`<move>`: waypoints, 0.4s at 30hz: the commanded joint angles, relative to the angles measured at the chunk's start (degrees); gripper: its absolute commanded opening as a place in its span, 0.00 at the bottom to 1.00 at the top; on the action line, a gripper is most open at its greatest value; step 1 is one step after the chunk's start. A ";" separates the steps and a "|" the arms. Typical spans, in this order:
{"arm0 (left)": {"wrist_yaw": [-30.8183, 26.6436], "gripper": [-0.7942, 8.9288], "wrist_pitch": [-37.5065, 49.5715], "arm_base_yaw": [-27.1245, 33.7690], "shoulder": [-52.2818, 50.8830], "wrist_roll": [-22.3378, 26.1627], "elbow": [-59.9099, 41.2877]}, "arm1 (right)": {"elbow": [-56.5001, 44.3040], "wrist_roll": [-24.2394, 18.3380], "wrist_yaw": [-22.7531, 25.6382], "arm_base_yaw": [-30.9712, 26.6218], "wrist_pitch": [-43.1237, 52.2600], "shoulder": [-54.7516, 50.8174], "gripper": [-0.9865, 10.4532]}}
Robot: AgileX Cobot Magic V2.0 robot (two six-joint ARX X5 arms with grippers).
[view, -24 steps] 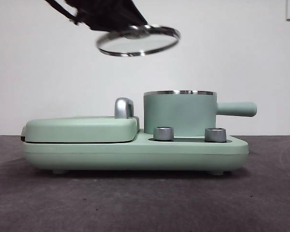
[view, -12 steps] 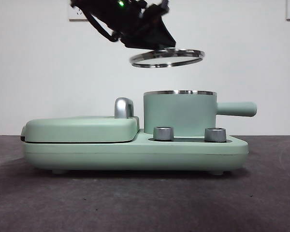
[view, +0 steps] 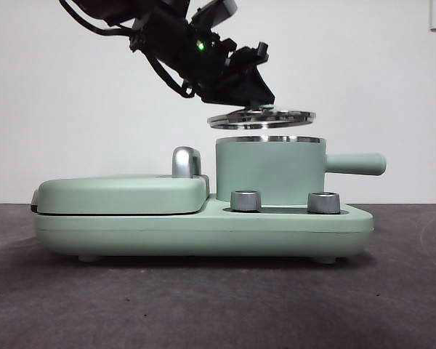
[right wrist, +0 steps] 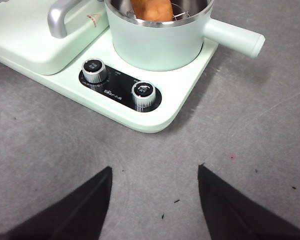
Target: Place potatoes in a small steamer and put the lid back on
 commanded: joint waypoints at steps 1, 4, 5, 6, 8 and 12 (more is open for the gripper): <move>0.11 0.09 2.75 -0.66 1.01 0.52 2.08 | 0.28 0.90 0.07 0.24 0.17 0.13 0.32; 0.11 0.09 3.43 -0.66 1.53 0.63 2.08 | 0.28 0.90 0.07 0.24 0.13 0.13 0.32; 0.13 0.09 3.80 -0.66 1.75 0.68 2.08 | 0.28 0.90 0.09 0.24 0.13 0.13 0.32; 0.15 0.09 4.35 -0.66 2.08 0.66 2.08 | 0.28 0.90 0.09 0.24 0.13 0.13 0.32; 0.15 0.09 4.76 -0.66 2.40 0.66 2.08 | 0.28 0.90 0.13 0.24 0.13 0.15 0.32; 0.15 0.09 5.07 -0.72 3.10 0.66 2.08 | 0.28 0.90 0.26 0.24 0.11 0.15 0.32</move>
